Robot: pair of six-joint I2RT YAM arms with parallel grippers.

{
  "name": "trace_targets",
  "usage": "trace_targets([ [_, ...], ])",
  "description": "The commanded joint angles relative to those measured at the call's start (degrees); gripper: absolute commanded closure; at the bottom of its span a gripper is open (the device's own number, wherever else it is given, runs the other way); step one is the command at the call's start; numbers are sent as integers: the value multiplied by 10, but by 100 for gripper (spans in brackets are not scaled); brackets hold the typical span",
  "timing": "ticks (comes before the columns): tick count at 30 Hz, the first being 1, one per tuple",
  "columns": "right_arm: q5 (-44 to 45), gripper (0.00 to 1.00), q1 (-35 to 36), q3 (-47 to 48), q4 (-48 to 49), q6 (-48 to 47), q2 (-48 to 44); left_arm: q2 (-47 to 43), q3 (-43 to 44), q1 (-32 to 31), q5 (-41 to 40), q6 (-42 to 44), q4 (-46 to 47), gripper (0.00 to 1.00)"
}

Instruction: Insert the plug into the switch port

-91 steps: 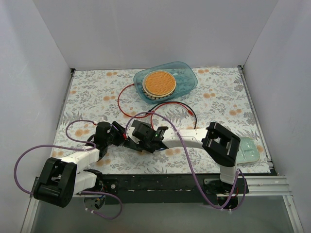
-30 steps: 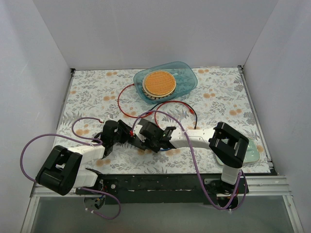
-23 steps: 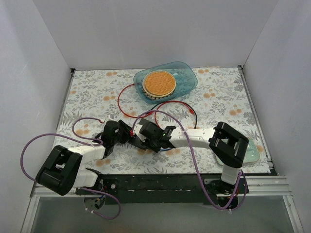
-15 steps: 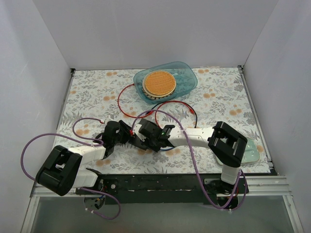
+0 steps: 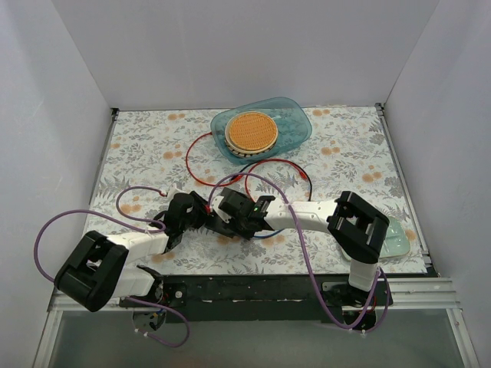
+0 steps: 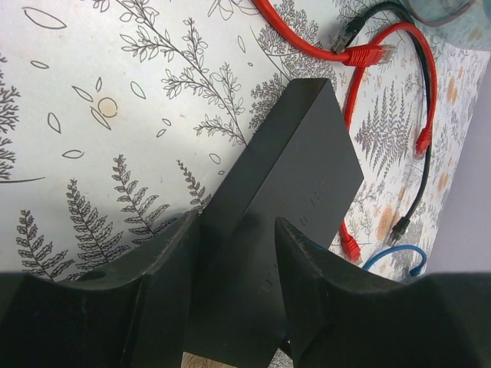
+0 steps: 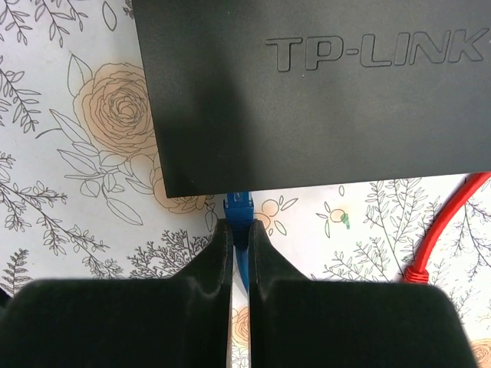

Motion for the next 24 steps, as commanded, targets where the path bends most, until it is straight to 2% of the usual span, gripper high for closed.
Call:
trace_targets([
  [1,1,99,-4,93,375,8,-4,-1,4,-90,263,-62,-48,59],
  [12,-13,99,-4,25,360,7,-42,-69,19,-87,173,-43,-136,52],
  [21,-26,99,-4,-15,321,15,-70,-73,26,-72,148,-32,-164,36],
  [24,-35,92,-4,-23,299,18,-79,-78,29,-63,144,-27,-172,31],
])
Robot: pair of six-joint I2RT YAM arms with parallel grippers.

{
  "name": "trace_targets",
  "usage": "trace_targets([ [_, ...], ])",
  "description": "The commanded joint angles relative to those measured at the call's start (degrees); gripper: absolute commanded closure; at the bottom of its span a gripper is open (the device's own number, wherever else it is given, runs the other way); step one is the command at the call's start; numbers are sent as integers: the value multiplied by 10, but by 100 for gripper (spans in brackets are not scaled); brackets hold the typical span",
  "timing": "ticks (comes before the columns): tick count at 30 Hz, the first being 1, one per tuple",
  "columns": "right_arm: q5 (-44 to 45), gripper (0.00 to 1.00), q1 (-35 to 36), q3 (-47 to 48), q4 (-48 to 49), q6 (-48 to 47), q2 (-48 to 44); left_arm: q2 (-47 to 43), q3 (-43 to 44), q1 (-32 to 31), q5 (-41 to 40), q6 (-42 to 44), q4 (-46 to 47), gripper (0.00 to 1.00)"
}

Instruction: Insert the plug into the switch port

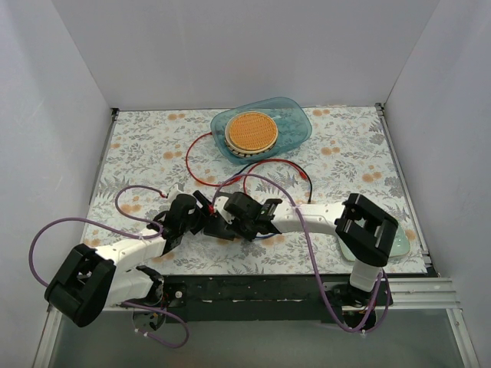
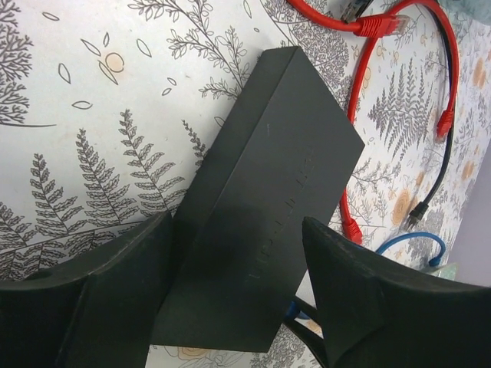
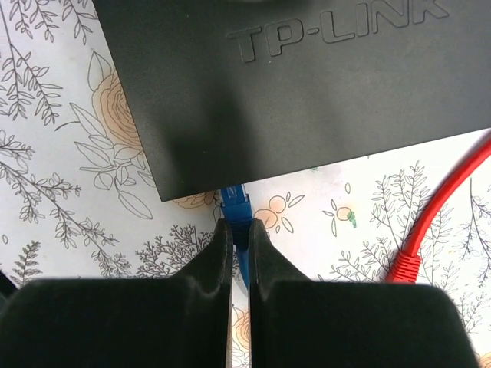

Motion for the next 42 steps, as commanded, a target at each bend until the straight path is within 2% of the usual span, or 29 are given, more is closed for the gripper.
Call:
trace_targets([
  [1,-29,86,-3,14,249,19,-48,-14,13,-27,180,-24,-54,29],
  [3,-33,78,-3,4,243,19,-55,-24,18,-24,173,-18,-76,24],
  [4,-37,65,-2,-6,241,20,-57,-28,22,-23,165,-16,-90,23],
  [6,-39,56,-2,-16,239,21,-67,-40,32,-20,154,-8,-105,20],
  [7,-41,48,-3,-21,238,21,-70,-43,37,-20,148,-5,-113,19],
  [10,-30,37,-3,-25,221,20,-78,-57,45,-17,131,3,-142,17],
  [12,-16,36,-3,-22,206,13,-85,-67,47,-13,122,6,-150,16],
  [16,34,26,-8,-32,206,-1,-107,-82,52,-10,109,11,-167,13],
  [24,65,22,-65,-36,188,2,-114,-107,68,-5,69,23,-221,7],
  [28,72,23,-97,-46,178,10,-106,-123,68,-2,69,27,-231,6],
  [35,69,30,-131,-37,143,17,-62,-121,66,0,69,29,-229,5],
  [39,65,41,-132,-41,136,17,-33,-120,67,0,69,32,-229,5],
  [42,63,41,-135,-53,134,17,-22,-117,60,0,71,32,-220,5],
])
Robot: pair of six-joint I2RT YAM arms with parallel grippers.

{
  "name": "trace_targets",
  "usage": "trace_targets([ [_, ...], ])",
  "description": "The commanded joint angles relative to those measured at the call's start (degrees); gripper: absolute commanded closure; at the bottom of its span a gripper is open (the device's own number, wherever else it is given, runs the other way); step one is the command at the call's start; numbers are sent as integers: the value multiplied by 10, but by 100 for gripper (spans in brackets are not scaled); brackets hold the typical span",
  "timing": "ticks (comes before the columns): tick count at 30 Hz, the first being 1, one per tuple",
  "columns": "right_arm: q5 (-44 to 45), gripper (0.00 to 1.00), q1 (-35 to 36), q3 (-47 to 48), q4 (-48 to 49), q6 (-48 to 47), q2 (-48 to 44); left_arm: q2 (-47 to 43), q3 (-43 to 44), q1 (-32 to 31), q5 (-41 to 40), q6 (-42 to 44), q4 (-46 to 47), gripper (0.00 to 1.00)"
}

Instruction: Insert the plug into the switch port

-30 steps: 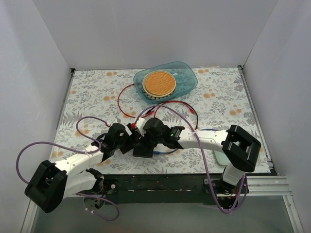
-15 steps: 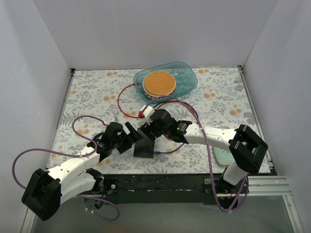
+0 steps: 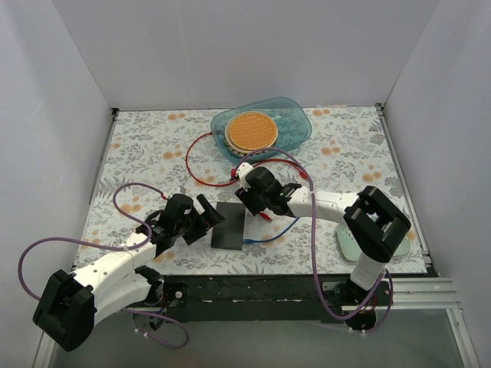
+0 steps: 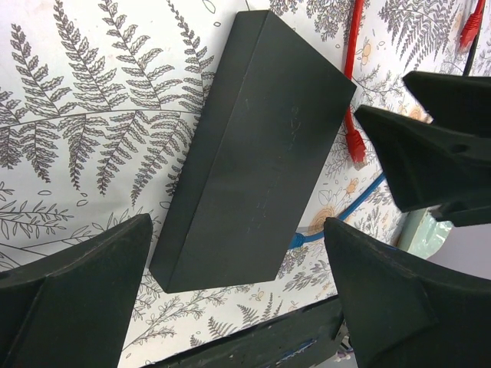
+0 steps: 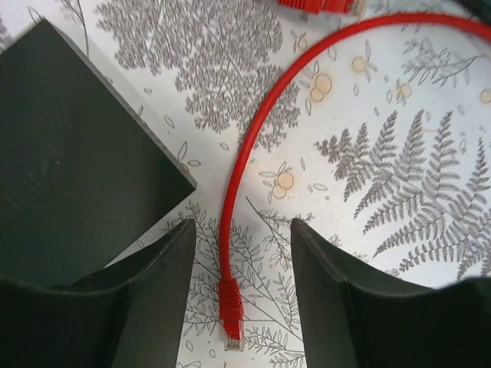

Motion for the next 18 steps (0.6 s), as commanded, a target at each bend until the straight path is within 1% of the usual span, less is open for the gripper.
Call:
trace_targets([
  [1,1,41,-3,-16,-6,4,12,-3,9,3,-3,7,4,5],
  [4,10,41,-3,-24,-13,8,16,0,3,3,5,5,13,5],
  [6,12,48,-4,-28,-17,8,20,2,3,3,6,5,17,5],
  [7,13,50,-4,-30,-20,8,22,5,4,4,5,7,16,5],
  [10,20,51,-4,-28,-32,8,29,7,6,4,5,8,18,5],
  [13,14,65,-4,-33,-34,4,33,10,9,4,5,9,18,5],
  [16,10,98,-4,-35,-34,4,38,10,11,4,4,12,19,5],
  [18,6,99,-4,-38,-33,6,35,12,13,4,2,15,17,4],
])
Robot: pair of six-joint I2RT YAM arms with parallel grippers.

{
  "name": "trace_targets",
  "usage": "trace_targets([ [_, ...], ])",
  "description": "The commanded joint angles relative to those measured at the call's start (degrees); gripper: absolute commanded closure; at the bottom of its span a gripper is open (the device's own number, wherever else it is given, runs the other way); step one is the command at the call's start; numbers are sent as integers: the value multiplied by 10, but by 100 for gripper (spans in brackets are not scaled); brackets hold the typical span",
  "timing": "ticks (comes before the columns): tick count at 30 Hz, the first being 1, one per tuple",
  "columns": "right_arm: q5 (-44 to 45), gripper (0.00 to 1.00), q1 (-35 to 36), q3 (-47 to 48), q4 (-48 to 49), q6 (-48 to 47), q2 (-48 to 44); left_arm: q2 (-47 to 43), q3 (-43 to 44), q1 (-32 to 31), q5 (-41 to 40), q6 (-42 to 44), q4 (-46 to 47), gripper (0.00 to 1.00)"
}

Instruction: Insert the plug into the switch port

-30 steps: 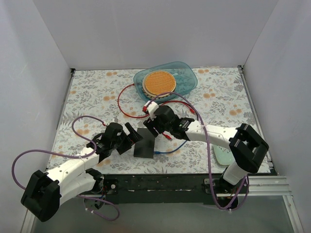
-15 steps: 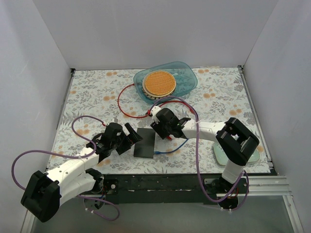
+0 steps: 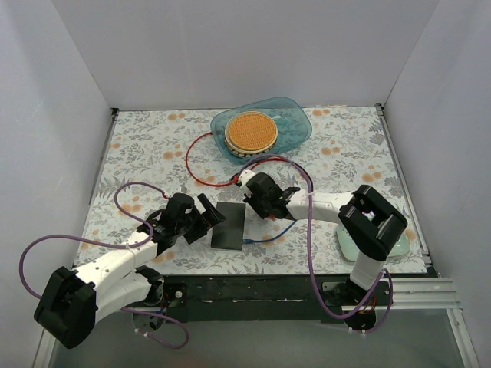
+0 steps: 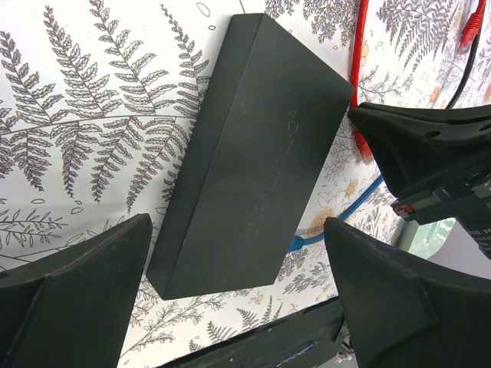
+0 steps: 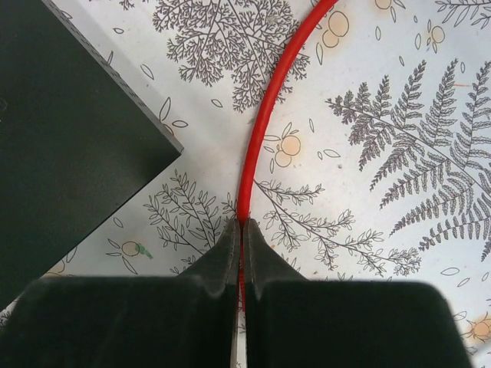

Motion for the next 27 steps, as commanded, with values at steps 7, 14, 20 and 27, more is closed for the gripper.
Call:
trace_targets([
  [7,-34,99,-15,-15,4,31,-46,-1,36,3,-6,40,-3,4],
  [14,-66,99,-31,-25,30,49,-136,4,95,3,-8,86,-3,5],
  [20,-104,99,-45,-42,61,77,-195,20,105,1,36,109,55,9],
  [27,-126,99,-52,-66,98,116,-236,73,120,-5,74,90,92,14],
])
